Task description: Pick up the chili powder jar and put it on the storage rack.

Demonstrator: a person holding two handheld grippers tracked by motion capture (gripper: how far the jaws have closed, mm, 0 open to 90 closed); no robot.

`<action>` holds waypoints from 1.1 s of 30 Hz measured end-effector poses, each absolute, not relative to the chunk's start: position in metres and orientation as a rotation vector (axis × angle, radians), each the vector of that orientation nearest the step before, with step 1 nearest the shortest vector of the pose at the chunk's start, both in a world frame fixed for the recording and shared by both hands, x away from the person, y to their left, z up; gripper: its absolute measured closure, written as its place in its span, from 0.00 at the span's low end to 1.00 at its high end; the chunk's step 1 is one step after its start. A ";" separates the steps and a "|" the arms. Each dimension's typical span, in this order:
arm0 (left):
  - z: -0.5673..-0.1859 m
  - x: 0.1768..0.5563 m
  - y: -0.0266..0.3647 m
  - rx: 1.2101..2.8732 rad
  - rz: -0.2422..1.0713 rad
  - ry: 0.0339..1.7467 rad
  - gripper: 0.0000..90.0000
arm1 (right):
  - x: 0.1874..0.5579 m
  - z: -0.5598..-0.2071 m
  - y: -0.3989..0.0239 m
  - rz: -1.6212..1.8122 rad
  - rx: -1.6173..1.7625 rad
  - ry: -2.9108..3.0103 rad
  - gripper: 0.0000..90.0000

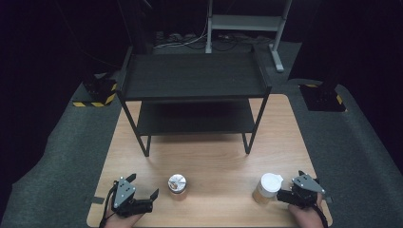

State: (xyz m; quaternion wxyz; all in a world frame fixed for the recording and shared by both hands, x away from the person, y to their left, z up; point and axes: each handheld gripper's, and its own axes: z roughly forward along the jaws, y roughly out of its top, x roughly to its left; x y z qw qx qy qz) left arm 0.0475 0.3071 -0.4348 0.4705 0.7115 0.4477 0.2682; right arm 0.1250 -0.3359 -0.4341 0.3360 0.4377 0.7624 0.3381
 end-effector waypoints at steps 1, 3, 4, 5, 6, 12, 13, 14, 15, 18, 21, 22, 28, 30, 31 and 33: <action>-0.435 0.048 0.307 1.743 0.657 1.097 0.01 | 0.125 -0.434 -0.336 0.882 1.142 1.988 0.00; -0.434 0.046 0.308 1.731 0.664 1.082 0.01 | 0.125 -0.434 -0.336 0.877 1.137 1.992 0.00; -0.433 0.046 0.308 1.725 0.662 1.079 0.01 | 0.125 -0.434 -0.335 0.877 1.138 1.992 0.00; -0.433 0.045 0.308 1.720 0.660 1.075 0.01 | 0.126 -0.434 -0.335 0.876 1.139 1.993 0.00; -0.432 0.045 0.308 1.719 0.661 1.071 0.01 | 0.126 -0.434 -0.335 0.875 1.140 1.993 0.00; -0.429 0.043 0.306 1.701 0.649 1.044 0.01 | 0.126 -0.434 -0.336 0.877 1.139 1.995 0.00; -0.428 0.042 0.303 1.705 0.657 1.027 0.01 | 0.126 -0.434 -0.336 0.878 1.137 1.995 0.00; -0.428 0.041 0.302 1.700 0.657 1.022 0.01 | 0.126 -0.434 -0.336 0.878 1.138 1.995 0.00; -0.427 0.041 0.301 1.700 0.656 1.013 0.01 | 0.126 -0.434 -0.336 0.879 1.137 1.995 0.00; -0.426 0.041 0.297 1.699 0.650 0.996 0.01 | 0.126 -0.434 -0.336 0.877 1.135 1.997 0.00; -0.425 0.040 0.293 1.697 0.645 0.981 0.01 | 0.126 -0.434 -0.335 0.875 1.134 1.999 0.00; -0.425 0.040 0.290 1.698 0.646 0.973 0.01 | 0.126 -0.434 -0.336 0.876 1.134 1.999 0.00; -0.425 0.041 0.281 1.693 0.642 0.952 0.01 | 0.126 -0.433 -0.335 0.875 1.132 2.001 0.00; -0.425 0.041 0.279 1.693 0.641 0.947 0.01 | 0.126 -0.433 -0.335 0.874 1.132 2.002 0.00; -0.425 0.041 0.277 1.693 0.641 0.944 0.01 | 0.126 -0.433 -0.335 0.874 1.131 2.002 0.00; -0.426 0.043 0.273 1.693 0.634 0.934 0.00 | 0.126 -0.433 -0.335 0.874 1.131 2.002 0.00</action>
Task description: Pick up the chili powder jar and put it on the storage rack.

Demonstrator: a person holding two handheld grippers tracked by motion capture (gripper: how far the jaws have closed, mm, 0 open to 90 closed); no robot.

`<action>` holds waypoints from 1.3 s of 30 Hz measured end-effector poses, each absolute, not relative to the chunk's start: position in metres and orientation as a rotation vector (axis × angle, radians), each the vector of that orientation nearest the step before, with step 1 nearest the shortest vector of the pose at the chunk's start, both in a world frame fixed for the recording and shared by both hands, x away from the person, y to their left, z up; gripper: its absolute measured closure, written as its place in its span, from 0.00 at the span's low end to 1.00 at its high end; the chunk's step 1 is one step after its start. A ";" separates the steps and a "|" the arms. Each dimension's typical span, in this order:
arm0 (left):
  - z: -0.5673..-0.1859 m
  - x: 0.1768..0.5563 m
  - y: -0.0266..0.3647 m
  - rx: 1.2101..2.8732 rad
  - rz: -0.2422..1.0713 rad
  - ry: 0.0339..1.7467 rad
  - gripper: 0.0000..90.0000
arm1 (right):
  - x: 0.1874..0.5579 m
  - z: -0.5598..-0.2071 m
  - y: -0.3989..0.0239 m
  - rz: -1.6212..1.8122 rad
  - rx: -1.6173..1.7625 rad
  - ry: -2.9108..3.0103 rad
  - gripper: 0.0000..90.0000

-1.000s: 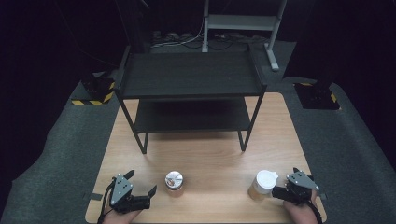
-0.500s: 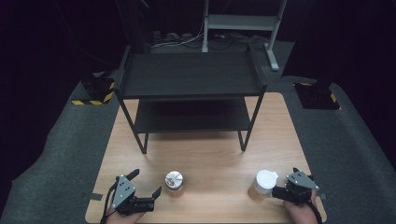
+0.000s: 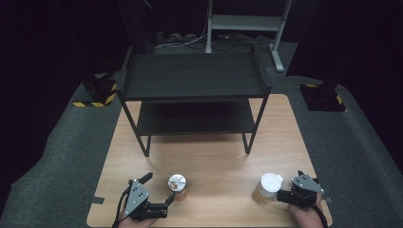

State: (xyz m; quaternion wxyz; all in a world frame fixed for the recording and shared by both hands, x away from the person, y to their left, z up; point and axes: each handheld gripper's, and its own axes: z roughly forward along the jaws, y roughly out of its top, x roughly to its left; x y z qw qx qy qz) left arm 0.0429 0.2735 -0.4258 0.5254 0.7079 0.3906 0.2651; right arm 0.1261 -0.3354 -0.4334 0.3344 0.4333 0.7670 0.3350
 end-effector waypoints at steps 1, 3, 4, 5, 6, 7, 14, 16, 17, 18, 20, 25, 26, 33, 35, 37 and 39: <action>-0.426 0.044 0.272 1.696 0.632 0.930 0.00 | 0.126 -0.433 -0.335 0.875 1.130 2.002 0.00; -0.426 0.045 0.269 1.701 0.630 0.926 0.00 | 0.126 -0.433 -0.335 0.875 1.131 2.002 0.00; -0.427 0.045 0.267 1.698 0.627 0.927 0.00 | 0.126 -0.433 -0.335 0.875 1.130 2.002 0.00; -0.427 0.046 0.265 1.697 0.624 0.930 0.00 | 0.126 -0.433 -0.335 0.874 1.130 2.002 0.00; -0.427 0.047 0.263 1.699 0.624 0.928 0.00 | 0.126 -0.433 -0.335 0.872 1.128 2.004 0.00; -0.427 0.048 0.261 1.703 0.624 0.924 0.00 | 0.126 -0.433 -0.335 0.872 1.127 2.005 0.00; -0.430 0.052 0.249 1.721 0.621 0.909 0.00 | 0.126 -0.433 -0.335 0.872 1.125 2.006 0.01; -0.432 0.053 0.246 1.725 0.628 0.914 0.00 | 0.126 -0.433 -0.335 0.872 1.125 2.007 0.01; -0.433 0.054 0.245 1.724 0.627 0.920 0.00 | 0.126 -0.433 -0.335 0.873 1.126 2.007 0.01; -0.435 0.055 0.244 1.719 0.624 0.923 0.00 | 0.126 -0.433 -0.335 0.872 1.126 2.007 0.01; -0.438 0.056 0.242 1.717 0.625 0.927 0.00 | 0.126 -0.433 -0.335 0.872 1.125 2.007 0.01; -0.446 0.059 0.236 1.723 0.631 0.929 0.02 | 0.126 -0.433 -0.335 0.871 1.124 2.008 0.01; -0.447 0.059 0.235 1.725 0.632 0.933 0.02 | 0.126 -0.433 -0.335 0.871 1.124 2.008 0.01; -0.455 0.055 0.232 1.685 0.657 0.945 0.11 | 0.127 -0.433 -0.335 0.870 1.124 2.010 0.01; -0.457 0.054 0.233 1.674 0.659 0.950 0.13 | 0.127 -0.433 -0.335 0.872 1.125 2.009 0.01; -0.457 0.054 0.234 1.672 0.656 0.954 0.15 | 0.127 -0.433 -0.336 0.873 1.126 2.009 0.01; -0.458 0.054 0.236 1.669 0.650 0.955 0.18 | 0.127 -0.433 -0.336 0.873 1.125 2.010 0.01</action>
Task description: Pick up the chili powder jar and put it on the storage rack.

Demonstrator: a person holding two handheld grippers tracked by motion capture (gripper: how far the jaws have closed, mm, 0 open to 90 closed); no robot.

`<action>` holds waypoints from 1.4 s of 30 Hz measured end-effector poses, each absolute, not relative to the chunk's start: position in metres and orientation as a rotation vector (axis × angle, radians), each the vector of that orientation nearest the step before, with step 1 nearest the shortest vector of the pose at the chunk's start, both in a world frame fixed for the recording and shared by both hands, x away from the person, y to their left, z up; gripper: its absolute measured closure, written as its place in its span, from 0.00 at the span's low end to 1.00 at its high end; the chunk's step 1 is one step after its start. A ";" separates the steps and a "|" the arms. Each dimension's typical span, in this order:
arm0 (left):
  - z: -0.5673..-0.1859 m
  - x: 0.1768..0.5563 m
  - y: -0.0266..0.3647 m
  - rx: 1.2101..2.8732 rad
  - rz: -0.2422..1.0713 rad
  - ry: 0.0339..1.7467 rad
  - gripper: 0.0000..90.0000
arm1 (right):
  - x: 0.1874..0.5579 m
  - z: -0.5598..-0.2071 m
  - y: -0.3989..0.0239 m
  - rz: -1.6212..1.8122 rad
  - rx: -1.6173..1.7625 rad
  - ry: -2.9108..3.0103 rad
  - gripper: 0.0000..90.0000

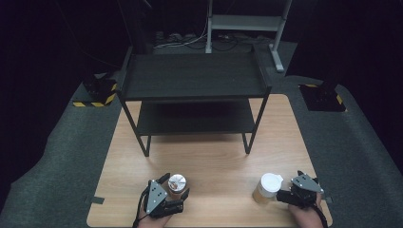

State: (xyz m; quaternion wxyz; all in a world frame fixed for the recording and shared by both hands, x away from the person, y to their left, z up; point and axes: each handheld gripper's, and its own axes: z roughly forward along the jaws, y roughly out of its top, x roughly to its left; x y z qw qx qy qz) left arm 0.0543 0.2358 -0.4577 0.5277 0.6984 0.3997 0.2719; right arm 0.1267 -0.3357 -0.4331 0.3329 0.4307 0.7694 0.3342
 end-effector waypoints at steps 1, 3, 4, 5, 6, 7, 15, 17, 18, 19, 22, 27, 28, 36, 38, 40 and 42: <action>-0.458 0.055 0.237 1.669 0.643 0.953 0.19 | 0.127 -0.433 -0.336 0.873 1.125 2.010 0.01; -0.458 0.055 0.238 1.672 0.640 0.945 0.22 | 0.127 -0.433 -0.336 0.872 1.125 2.010 0.01; -0.458 0.055 0.239 1.677 0.639 0.935 0.23 | 0.127 -0.433 -0.336 0.872 1.125 2.010 0.01; -0.458 0.055 0.239 1.677 0.639 0.935 0.26 | 0.127 -0.433 -0.336 0.872 1.125 2.010 0.01; -0.458 0.055 0.239 1.681 0.638 0.930 0.26 | 0.127 -0.433 -0.336 0.872 1.125 2.011 0.01; -0.457 0.055 0.239 1.681 0.637 0.932 0.27 | 0.127 -0.433 -0.336 0.872 1.125 2.011 0.01; -0.456 0.056 0.240 1.682 0.633 0.934 0.34 | 0.127 -0.433 -0.335 0.870 1.123 2.010 0.01; -0.456 0.056 0.242 1.677 0.627 0.938 0.36 | 0.127 -0.433 -0.335 0.870 1.123 2.010 0.01; -0.457 0.056 0.243 1.672 0.623 0.940 0.38 | 0.127 -0.433 -0.335 0.870 1.122 2.011 0.01; -0.456 0.056 0.243 1.675 0.624 0.938 0.38 | 0.127 -0.433 -0.335 0.870 1.122 2.011 0.01; -0.455 0.056 0.242 1.677 0.628 0.943 0.38 | 0.127 -0.433 -0.335 0.871 1.122 2.011 0.01; -0.453 0.057 0.243 1.685 0.621 0.944 0.39 | 0.127 -0.433 -0.336 0.874 1.122 2.010 0.01; -0.453 0.057 0.243 1.682 0.616 0.948 0.39 | 0.127 -0.433 -0.336 0.874 1.123 2.010 0.01; -0.449 0.056 0.247 1.670 0.604 0.951 0.39 | 0.127 -0.433 -0.337 0.879 1.125 2.009 0.01; -0.447 0.055 0.248 1.665 0.606 0.946 0.39 | 0.127 -0.433 -0.336 0.879 1.124 2.010 0.01; -0.445 0.055 0.249 1.660 0.608 0.946 0.39 | 0.127 -0.433 -0.336 0.876 1.123 2.011 0.01; -0.443 0.054 0.250 1.655 0.612 0.944 0.39 | 0.127 -0.433 -0.336 0.877 1.125 2.011 0.01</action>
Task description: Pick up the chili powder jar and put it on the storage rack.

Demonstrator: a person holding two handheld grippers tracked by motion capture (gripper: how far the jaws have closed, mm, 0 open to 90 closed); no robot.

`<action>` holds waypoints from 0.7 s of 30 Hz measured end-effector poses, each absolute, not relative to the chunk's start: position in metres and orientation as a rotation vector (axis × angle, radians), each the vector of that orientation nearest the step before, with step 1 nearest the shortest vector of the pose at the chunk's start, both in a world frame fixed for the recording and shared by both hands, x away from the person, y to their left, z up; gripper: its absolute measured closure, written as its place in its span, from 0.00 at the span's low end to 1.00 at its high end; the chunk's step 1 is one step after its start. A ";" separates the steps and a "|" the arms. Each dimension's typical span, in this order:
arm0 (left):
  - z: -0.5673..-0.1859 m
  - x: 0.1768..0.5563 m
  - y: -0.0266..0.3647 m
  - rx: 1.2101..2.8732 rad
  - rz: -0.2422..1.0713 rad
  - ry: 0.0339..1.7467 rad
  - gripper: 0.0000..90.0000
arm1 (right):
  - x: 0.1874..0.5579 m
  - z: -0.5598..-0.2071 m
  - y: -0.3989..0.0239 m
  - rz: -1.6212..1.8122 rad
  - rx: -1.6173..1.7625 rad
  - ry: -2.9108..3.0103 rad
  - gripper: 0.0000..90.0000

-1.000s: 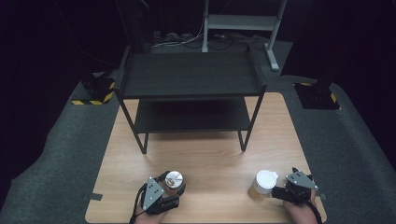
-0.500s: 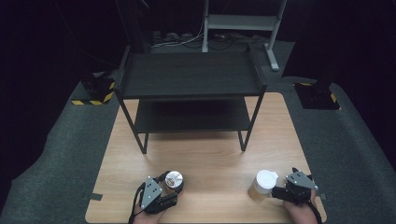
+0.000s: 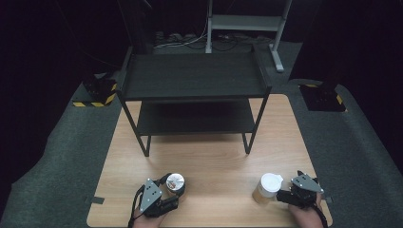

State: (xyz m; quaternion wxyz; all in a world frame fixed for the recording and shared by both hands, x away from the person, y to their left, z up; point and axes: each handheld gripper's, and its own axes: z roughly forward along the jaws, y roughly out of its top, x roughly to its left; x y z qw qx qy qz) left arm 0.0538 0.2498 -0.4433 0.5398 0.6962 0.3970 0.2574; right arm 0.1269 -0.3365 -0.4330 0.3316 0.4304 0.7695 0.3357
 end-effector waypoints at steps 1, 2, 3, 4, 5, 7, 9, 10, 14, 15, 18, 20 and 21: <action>-0.442 0.053 0.250 1.653 0.615 0.943 0.39 | 0.127 -0.433 -0.337 0.880 1.126 2.010 0.01; -0.441 0.053 0.251 1.650 0.620 0.938 0.39 | 0.127 -0.433 -0.337 0.881 1.128 2.008 0.01; -0.439 0.053 0.252 1.647 0.624 0.935 0.39 | 0.127 -0.433 -0.337 0.883 1.128 2.008 0.01; -0.438 0.052 0.253 1.638 0.629 0.933 0.39 | 0.126 -0.433 -0.337 0.883 1.128 2.007 0.01; -0.436 0.052 0.254 1.640 0.636 0.927 0.39 | 0.126 -0.433 -0.337 0.882 1.127 2.007 0.01; -0.433 0.052 0.256 1.631 0.644 0.922 0.39 | 0.126 -0.433 -0.337 0.880 1.124 2.008 0.01; -0.430 0.053 0.258 1.619 0.648 0.924 0.39 | 0.126 -0.434 -0.337 0.881 1.122 2.007 0.01; -0.429 0.053 0.259 1.616 0.652 0.922 0.39 | 0.126 -0.434 -0.337 0.882 1.121 2.006 0.01; -0.424 0.053 0.262 1.590 0.664 0.925 0.39 | 0.126 -0.434 -0.337 0.886 1.126 2.004 0.01; -0.422 0.054 0.263 1.584 0.670 0.924 0.39 | 0.126 -0.434 -0.337 0.885 1.124 2.005 0.01; -0.418 0.054 0.265 1.561 0.684 0.926 0.39 | 0.126 -0.434 -0.337 0.884 1.122 2.005 0.01; -0.414 0.054 0.267 1.547 0.697 0.926 0.39 | 0.126 -0.434 -0.337 0.884 1.121 2.005 0.01; -0.412 0.054 0.268 1.540 0.703 0.924 0.39 | 0.126 -0.434 -0.337 0.885 1.123 2.004 0.01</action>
